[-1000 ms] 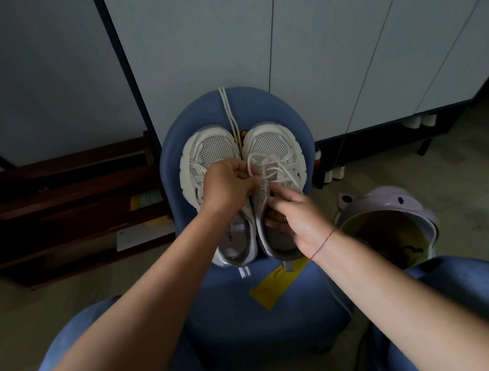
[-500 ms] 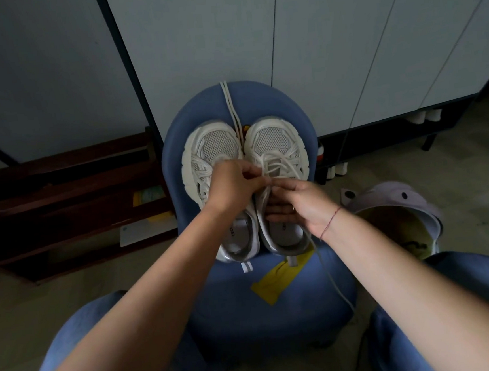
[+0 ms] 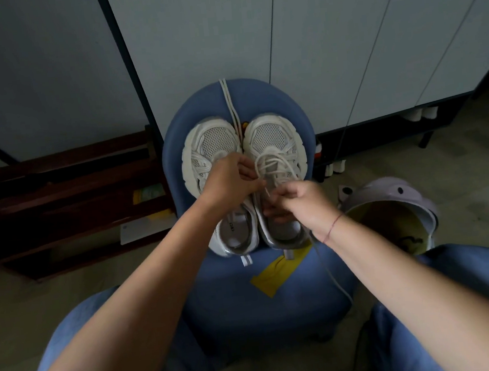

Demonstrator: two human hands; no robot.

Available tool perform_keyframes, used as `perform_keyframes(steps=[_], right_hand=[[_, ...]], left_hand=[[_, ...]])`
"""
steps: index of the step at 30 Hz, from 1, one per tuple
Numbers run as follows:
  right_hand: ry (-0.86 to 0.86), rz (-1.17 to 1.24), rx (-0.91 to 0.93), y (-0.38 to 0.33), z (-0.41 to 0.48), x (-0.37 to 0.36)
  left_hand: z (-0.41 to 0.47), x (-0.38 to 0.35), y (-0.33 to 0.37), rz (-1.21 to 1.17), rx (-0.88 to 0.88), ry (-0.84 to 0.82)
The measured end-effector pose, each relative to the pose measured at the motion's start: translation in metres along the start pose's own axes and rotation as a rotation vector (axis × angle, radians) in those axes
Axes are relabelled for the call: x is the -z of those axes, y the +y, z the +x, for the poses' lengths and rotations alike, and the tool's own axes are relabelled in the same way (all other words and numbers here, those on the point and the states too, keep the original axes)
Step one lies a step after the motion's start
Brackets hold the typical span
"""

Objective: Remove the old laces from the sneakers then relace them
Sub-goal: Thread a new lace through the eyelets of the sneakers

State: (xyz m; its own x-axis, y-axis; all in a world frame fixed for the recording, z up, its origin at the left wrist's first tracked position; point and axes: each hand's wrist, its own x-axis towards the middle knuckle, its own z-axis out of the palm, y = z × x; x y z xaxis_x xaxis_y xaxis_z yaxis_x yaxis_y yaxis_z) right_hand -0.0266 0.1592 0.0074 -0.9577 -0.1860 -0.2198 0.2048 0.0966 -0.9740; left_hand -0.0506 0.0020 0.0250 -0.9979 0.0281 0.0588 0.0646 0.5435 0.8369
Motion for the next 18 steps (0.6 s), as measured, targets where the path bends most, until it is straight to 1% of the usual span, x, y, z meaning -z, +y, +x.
perform_keyframes(steps=[2,5,7,9,11,13,18], right_hand=[[-0.077,-0.177,0.02,-0.004,-0.016,0.008],[-0.193,-0.389,-0.021,0.0,-0.048,0.014],[-0.247,-0.429,-0.076,0.017,-0.072,0.009],[-0.269,-0.404,-0.142,0.041,-0.095,-0.002],[-0.232,-0.318,-0.207,0.059,-0.106,-0.012],[-0.133,-0.268,-0.233,0.068,-0.103,-0.015],[0.099,-0.409,-0.145,0.056,-0.071,-0.008]], left_hand=[[0.0,-0.001,-0.003,0.003,-0.01,0.014],[0.0,-0.002,-0.006,0.001,-0.017,0.024],[0.0,-0.002,-0.005,0.006,-0.022,0.027],[0.0,-0.001,-0.005,0.022,-0.027,0.022],[0.0,-0.001,-0.004,0.034,-0.032,0.023],[0.001,-0.001,-0.004,0.036,-0.037,0.031],[0.006,0.0,-0.002,0.03,-0.044,0.045]])
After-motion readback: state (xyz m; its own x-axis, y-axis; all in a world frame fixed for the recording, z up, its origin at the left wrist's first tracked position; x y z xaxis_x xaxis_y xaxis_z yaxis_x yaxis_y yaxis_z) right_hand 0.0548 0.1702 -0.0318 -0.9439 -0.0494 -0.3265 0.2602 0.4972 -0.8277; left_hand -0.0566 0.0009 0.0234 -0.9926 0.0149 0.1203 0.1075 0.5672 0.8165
